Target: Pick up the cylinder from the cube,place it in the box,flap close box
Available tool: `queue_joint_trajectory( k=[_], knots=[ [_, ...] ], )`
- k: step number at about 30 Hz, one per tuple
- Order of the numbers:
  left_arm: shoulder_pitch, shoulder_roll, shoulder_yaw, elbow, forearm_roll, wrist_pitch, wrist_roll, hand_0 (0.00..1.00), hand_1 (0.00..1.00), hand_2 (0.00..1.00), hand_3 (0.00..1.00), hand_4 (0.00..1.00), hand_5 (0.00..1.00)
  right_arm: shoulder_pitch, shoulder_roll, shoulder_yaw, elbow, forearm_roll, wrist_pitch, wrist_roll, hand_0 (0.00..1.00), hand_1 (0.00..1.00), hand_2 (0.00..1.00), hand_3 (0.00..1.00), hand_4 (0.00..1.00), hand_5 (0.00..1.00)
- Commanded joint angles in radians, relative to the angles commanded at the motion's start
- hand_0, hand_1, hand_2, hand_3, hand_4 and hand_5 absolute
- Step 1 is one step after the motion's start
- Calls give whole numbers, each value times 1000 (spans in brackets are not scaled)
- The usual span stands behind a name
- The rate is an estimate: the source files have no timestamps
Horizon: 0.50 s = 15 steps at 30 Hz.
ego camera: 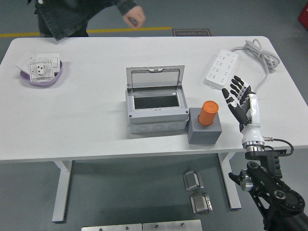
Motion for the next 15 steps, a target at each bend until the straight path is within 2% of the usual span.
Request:
queue_joint_trajectory(
  k=[4,5,15],
  knots=[
    [-7,1,25,0,-23,1,0,631,581,552,591,488,45,17,4,-14,-22,-67,-11,-29,794,777,772,806,998,534],
    [-8,0,34,0,-30,1,1,631,582,552,592,488,44,20,5,-16,-30,-76,-12,-32,768,755,741,770,998,463],
    [-12,3,76,0,-73,5,2,631,582,552,591,489,43,24,7,-60,-53,-104,-19,-42,765,752,737,771,991,435]
  ],
)
